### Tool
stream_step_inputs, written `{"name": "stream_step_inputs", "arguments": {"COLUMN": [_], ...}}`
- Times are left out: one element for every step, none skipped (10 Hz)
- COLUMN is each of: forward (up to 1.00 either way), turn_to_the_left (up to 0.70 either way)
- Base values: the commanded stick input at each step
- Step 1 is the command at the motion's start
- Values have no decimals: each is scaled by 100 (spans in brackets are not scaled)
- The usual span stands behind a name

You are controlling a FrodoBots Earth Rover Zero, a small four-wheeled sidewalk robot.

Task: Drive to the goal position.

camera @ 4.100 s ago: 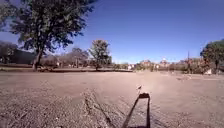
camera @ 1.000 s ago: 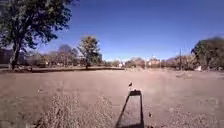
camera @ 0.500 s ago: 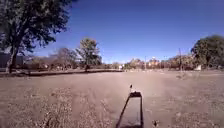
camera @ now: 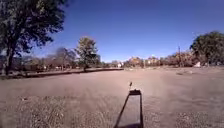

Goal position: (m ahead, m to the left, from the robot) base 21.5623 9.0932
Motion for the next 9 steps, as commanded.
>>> {"name": "stream_step_inputs", "arguments": {"forward": [50, 50, 50, 50, 50, 50, 50, 50, 50], "turn_to_the_left": [0, 0, 0, 0, 0, 0, 0, 0, 0]}}
